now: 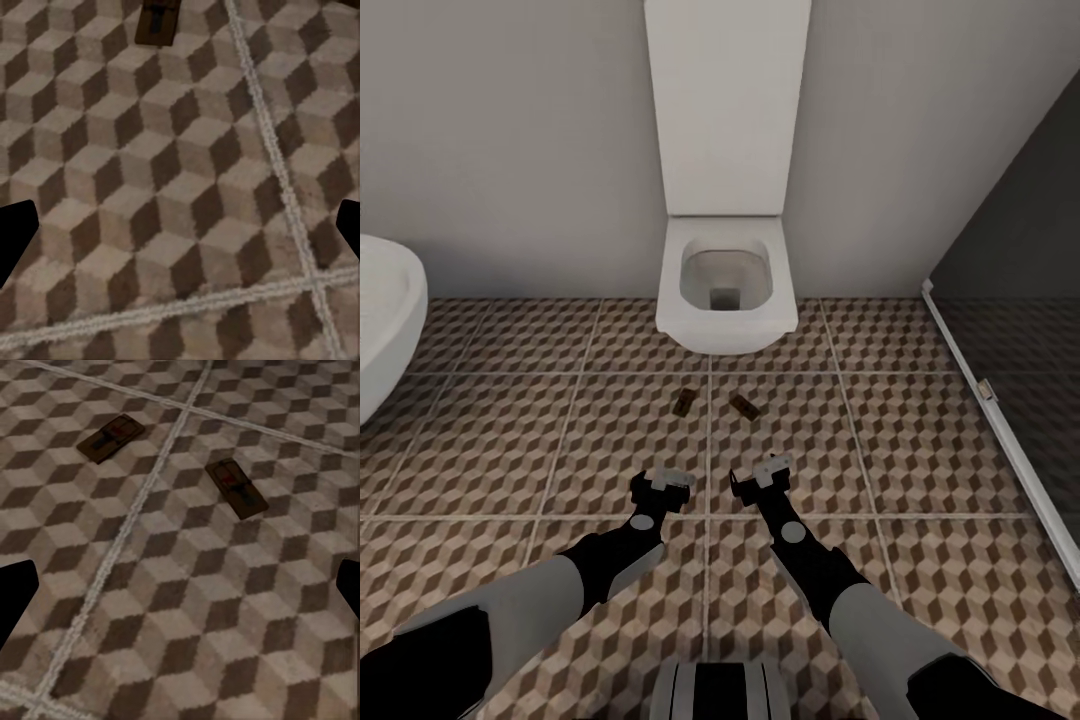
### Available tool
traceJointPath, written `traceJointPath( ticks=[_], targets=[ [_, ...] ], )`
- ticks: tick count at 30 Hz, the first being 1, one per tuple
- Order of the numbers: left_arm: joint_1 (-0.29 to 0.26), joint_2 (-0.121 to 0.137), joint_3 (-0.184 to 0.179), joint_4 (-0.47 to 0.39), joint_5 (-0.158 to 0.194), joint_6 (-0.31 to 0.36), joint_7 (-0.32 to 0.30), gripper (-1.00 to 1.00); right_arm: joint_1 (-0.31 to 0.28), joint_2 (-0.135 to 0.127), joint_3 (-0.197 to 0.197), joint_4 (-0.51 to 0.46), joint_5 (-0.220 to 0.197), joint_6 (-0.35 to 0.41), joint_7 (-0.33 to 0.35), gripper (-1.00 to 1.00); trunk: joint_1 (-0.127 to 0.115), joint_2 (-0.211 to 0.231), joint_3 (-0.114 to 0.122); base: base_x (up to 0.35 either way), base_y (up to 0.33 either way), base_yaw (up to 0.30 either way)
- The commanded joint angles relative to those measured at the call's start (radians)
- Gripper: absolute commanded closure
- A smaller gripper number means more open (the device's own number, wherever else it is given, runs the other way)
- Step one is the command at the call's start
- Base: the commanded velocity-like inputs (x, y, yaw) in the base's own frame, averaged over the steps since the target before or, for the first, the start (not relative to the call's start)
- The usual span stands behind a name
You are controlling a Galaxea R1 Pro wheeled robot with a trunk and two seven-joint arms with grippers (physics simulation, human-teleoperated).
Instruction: Take the four mousetraps from the cabinet in the bathroom and place them on the bathroom floor. Make sure all four end up on the same floor surface, and ensure that at least two of them are either under or directly next to the same bathroom sink.
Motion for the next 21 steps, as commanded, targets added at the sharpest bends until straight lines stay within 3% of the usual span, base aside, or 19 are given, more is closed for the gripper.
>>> traceJointPath(
  ticks=[1, 21],
  targets=[
    [-0.001, 0.0, -0.008, 0.0, 0.011, -0.007, 0.005, -1.0, -0.001, 0.0, 0.004, 0.001, 0.009, 0.0, -0.009, -1.0, -0.004, 0.007, 0.003, 0.0, 0.0, 0.0],
    [-0.001, 0.0, -0.008, -0.001, 0.011, -0.007, 0.005, -1.0, -0.001, 0.0, 0.004, 0.001, 0.009, -0.002, -0.009, -1.0, -0.081, 0.147, 0.065, 0.0, 0.0, 0.0]
  ],
)
